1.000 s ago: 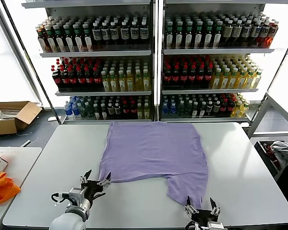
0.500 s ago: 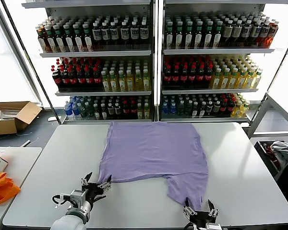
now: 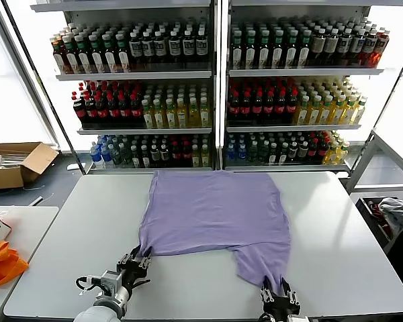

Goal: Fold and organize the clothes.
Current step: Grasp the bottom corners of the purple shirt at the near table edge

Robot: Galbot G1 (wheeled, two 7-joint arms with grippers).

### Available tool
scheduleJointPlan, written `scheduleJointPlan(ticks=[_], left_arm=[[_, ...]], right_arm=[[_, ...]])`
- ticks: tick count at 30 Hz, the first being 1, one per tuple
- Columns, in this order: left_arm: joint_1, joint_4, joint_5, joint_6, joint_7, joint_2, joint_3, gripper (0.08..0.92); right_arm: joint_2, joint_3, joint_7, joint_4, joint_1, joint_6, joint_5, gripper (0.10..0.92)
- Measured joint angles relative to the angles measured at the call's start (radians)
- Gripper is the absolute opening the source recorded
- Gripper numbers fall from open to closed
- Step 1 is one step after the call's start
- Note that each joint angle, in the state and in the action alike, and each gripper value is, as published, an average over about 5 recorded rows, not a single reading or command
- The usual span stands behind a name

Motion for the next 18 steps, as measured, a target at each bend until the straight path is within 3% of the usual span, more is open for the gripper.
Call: scheduleJointPlan(ticks=[5, 9, 18], left_arm=[[0.01, -0.001, 0.004, -0.001, 0.004, -0.004, 0.001, 0.199], [0.017, -0.001, 0.013, -0.003, 0.007, -0.011, 0.002, 0.107], [0.025, -0.015, 0.023, -0.015, 0.011, -0.023, 0.006, 0.088]], right_arm=[[-0.005, 0.0, -0.013, -0.004, -0.003, 0.012, -0.004, 0.182], [-0.006, 0.002, -0.026, -0.003, -0.003, 0.025, -0.008, 0.117], [0.003, 0.012, -0.069, 0.008, 0.009, 0.078, -0.042, 0.118]])
